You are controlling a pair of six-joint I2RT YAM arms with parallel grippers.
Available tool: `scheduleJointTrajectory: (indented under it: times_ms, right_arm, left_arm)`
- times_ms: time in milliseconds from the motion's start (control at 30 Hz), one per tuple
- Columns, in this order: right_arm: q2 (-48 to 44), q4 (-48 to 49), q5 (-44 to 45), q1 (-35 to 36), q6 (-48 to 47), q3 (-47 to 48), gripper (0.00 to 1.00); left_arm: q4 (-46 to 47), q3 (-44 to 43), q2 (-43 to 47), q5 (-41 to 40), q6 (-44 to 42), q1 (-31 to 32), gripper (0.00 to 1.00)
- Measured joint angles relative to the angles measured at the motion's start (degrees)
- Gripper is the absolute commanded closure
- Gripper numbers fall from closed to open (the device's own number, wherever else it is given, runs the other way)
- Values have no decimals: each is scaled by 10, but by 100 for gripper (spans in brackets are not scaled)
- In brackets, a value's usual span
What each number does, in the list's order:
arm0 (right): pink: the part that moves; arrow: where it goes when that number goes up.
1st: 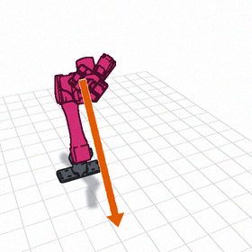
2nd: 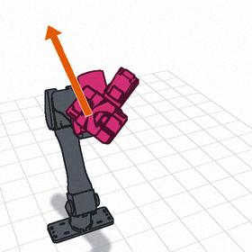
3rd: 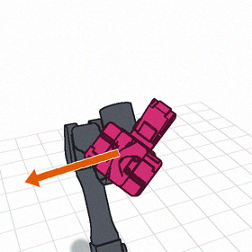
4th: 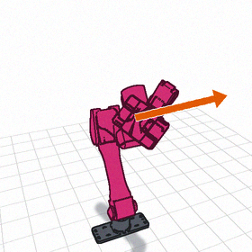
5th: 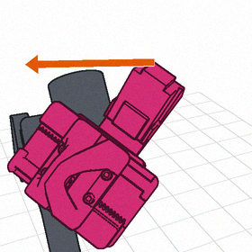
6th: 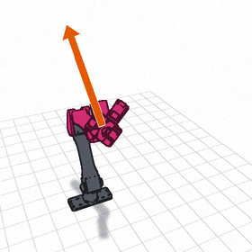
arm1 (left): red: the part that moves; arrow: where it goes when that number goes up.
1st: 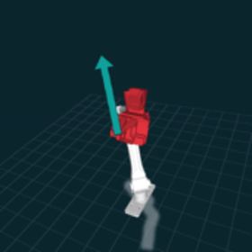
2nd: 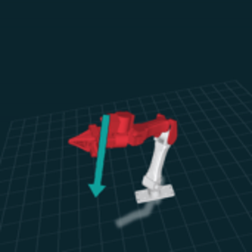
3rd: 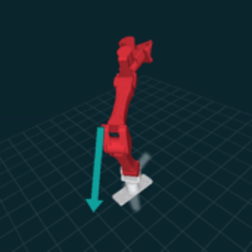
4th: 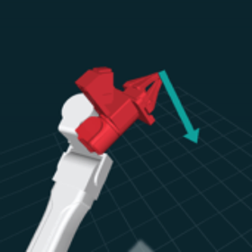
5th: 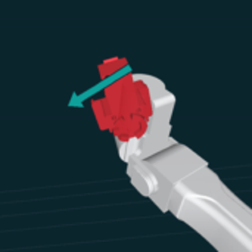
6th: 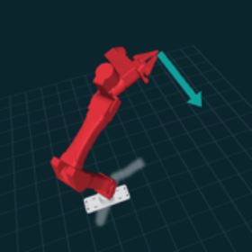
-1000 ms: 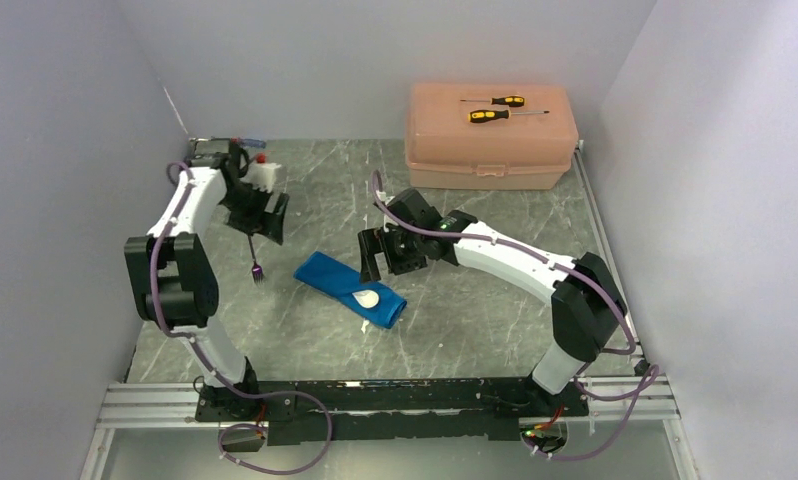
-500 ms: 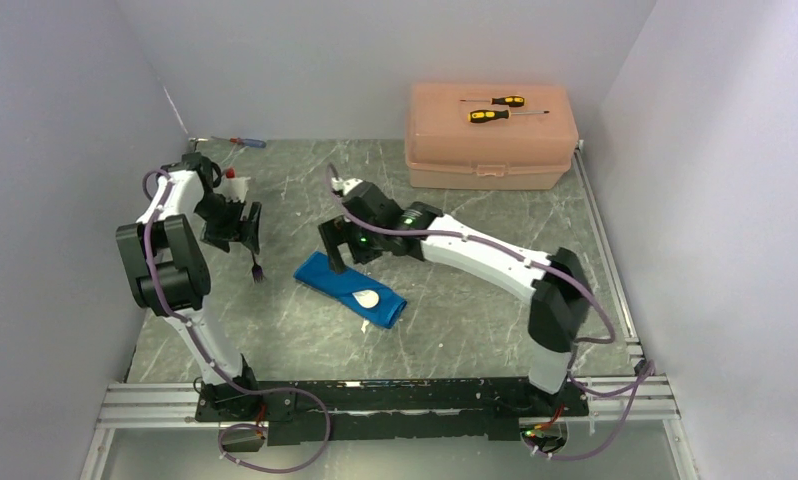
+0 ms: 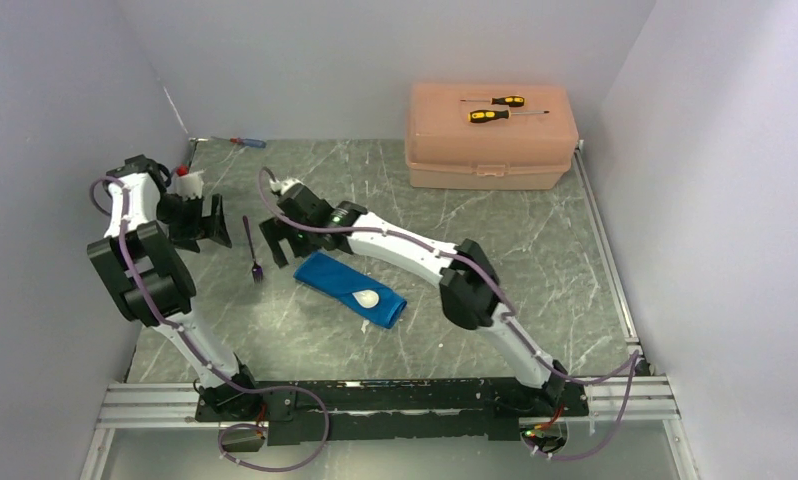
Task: Fold the napkin into a case and place the utensils inside
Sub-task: Pick up the fork from the corner of the board.
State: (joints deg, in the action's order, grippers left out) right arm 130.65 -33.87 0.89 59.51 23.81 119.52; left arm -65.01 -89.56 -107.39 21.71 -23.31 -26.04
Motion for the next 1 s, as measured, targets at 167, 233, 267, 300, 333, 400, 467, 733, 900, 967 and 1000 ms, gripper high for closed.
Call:
scheduleJointTrajectory:
  times_ms: [167, 233, 267, 300, 333, 400, 467, 733, 900, 967, 1000]
  right_arm:
    - [118, -7, 16, 12, -18, 169, 0]
    - [125, -7, 16, 22, -23, 163, 0]
    - [127, -4, 15, 27, -26, 156, 0]
    - [127, 0, 12, 30, -29, 148, 0]
    - [127, 2, 10, 34, -32, 143, 0]
    - [127, 17, 6, 42, -41, 127, 0]
    - [129, 28, 7, 46, -48, 117, 0]
    - [68, 116, 32, 47, -66, -65, 0]
    - [-27, 146, 55, 47, -76, -159, 0]
    - [-72, 166, 61, 47, -78, -189, 0]
    - [-89, 172, 61, 47, -79, -196, 0]
  left_arm:
    - [-11, -19, -1, 26, 1, -42, 6]
    - [-12, -22, -1, 32, 0, -58, 6]
    - [-13, -22, -1, 34, 0, -66, 6]
    - [-13, -22, -1, 35, 0, -73, 7]
    - [-11, -21, -1, 35, 0, -78, 8]
    - [-6, -16, -1, 36, -1, -80, 10]
    - [0, -4, -1, 41, -7, -78, 14]
    - [36, 31, -24, 33, -15, -16, 20]
    - [71, 19, -72, 16, 15, 50, 17]
    - [80, 18, -83, 3, 30, 79, 17]
    - [84, 18, -87, -3, 35, 90, 17]
